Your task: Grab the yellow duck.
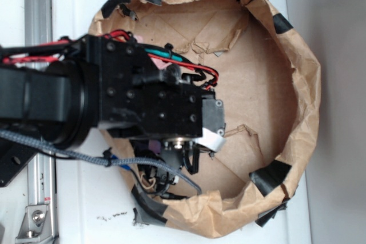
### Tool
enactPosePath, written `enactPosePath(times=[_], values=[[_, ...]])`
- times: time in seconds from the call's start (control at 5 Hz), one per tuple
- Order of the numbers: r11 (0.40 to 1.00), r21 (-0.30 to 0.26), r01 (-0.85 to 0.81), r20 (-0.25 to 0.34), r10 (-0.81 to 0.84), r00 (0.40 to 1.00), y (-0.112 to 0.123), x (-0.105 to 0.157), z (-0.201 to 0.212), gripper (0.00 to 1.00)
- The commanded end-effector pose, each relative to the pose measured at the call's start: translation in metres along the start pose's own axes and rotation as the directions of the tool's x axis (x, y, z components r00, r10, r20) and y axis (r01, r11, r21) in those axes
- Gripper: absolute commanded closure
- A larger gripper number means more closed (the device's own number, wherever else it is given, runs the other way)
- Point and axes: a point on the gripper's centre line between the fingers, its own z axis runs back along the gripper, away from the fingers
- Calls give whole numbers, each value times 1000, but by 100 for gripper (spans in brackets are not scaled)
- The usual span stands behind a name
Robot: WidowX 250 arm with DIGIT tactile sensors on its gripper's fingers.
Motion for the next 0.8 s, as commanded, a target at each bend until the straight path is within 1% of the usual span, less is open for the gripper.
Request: enactPosePath(times=[0.0, 0.2, 0.4, 0.6], values=[[974, 48, -222, 18, 222, 975, 37, -4, 27, 0], [935, 25, -354, -39, 354, 934, 43, -12, 19, 0], [954, -7, -301, -91, 299, 950, 30, -18, 7, 0], [969, 1, -249, -142, 246, 959, 15, -24, -21, 0]])
